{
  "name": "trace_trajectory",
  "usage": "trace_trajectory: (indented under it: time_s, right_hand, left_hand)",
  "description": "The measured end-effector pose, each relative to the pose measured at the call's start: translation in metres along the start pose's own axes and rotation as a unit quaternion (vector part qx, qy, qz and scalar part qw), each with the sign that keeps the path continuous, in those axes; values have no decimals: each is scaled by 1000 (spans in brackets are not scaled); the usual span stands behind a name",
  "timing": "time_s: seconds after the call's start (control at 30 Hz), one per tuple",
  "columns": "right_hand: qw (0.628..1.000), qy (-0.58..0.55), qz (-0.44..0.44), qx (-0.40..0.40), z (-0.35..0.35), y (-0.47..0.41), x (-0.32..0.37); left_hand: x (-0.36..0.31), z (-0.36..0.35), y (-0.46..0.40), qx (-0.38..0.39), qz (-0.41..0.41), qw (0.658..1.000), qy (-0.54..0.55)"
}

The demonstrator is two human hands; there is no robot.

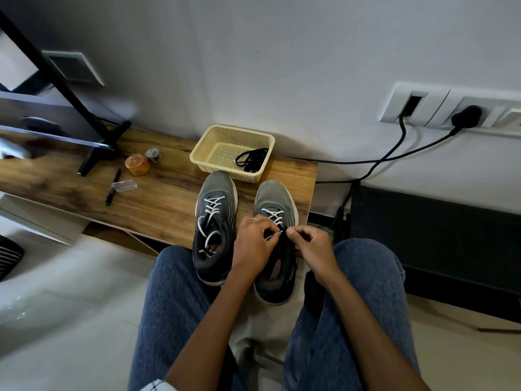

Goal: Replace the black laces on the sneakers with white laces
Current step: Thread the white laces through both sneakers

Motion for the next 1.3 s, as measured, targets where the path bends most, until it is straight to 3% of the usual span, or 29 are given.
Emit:
trace_trajectory:
  time_s: [0.1, 0.27, 0.47, 0.63, 0.77, 0.87, 1.07, 1.17, 1.3]
  right_hand:
    - [1000, 3, 5, -1, 1, 1, 2]
    - [994, -89, -59, -25, -1, 3, -2]
    - [999, -28, -38, -24, -2, -3, -1]
    - [992, 115, 45, -13, -6, -6, 7]
    - [997, -29, -25, -64, 2, -1, 6]
    - [979, -142, -44, -136, 17, 2, 12]
    - [947, -218, -3, -235, 50, 2, 26]
    - [932, -236, 32, -275, 65, 4, 40]
    - [896, -255, 96, -350, 95, 9, 65]
  left_hand:
    - [-2, -2, -2, 3, -1, 1000, -3]
    - [0, -2, -4, 3, 7, 1000, -2]
    - [3, -2, 0, -9, 28, 999, 18]
    - [3, -2, 5, -15, 26, 1000, 10]
    - [3, 1, 9, -26, 21, 999, 19]
    - [8, 4, 12, -24, 28, 998, 45]
    - [7, 4, 16, -37, 12, 999, -9]
    - [6, 9, 18, -82, 9, 993, -80]
    - [11, 13, 18, -85, 42, 993, -75]
Point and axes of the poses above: each hand's wrist, its own y-axis away from the middle knuckle, its own z-axis out of the back of the hand, x = y × z, the point moved 7 cm from there along -y, towards the middle knuckle, and after that the axes turned 7 degrees about z, right-handed, at the moved point
